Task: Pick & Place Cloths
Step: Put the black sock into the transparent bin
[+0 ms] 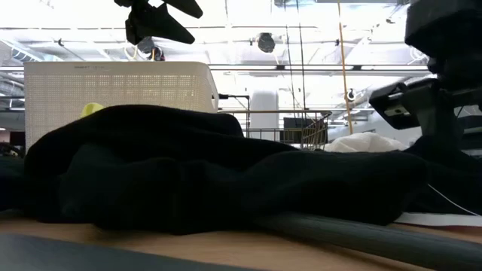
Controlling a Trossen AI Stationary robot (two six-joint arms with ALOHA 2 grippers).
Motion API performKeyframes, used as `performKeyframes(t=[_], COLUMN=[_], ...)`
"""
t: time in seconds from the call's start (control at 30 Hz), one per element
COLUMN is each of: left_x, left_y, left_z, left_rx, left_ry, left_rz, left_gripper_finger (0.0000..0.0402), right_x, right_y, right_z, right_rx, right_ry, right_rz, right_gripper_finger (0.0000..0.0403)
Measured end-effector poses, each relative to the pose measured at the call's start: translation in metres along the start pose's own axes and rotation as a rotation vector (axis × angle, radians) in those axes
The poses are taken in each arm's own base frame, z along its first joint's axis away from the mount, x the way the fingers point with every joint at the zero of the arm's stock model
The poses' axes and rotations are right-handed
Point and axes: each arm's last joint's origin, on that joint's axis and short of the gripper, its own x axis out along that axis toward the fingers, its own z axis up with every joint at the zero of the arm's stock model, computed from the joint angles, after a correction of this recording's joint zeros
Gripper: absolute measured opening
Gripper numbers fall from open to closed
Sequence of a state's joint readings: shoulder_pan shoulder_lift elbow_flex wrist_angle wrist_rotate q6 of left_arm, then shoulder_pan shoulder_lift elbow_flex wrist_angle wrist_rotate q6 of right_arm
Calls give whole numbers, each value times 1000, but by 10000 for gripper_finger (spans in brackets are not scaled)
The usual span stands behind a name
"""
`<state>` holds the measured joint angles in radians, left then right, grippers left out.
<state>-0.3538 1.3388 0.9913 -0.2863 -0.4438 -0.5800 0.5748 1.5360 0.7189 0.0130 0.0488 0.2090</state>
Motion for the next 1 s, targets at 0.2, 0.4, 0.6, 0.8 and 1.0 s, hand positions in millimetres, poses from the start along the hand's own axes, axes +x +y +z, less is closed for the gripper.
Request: performKeyframes(t=[0.2, 0.4, 0.6, 0.8, 1.0], left_x=[0, 0, 0, 0, 0], left_y=[0, 0, 0, 0, 0], left_z=[0, 0, 0, 0, 0], left_rx=[23, 34, 45, 45, 45], left_ry=[0, 0, 0, 0, 1], left_rz=[0, 0, 0, 0, 0], left_gripper_finger=[239, 239, 239, 239, 239], right_x=[-1, -1, 1, 18, 26], right_y=[2, 2, -3, -10, -10], right_z=[11, 12, 11, 5, 0], right_rx=[43, 41, 52, 67, 75], right_ry=[-112, -120, -106, -71, -38], right_rz=[21, 19, 4, -12, -23], right_gripper_finger=[163, 199, 214, 214, 196])
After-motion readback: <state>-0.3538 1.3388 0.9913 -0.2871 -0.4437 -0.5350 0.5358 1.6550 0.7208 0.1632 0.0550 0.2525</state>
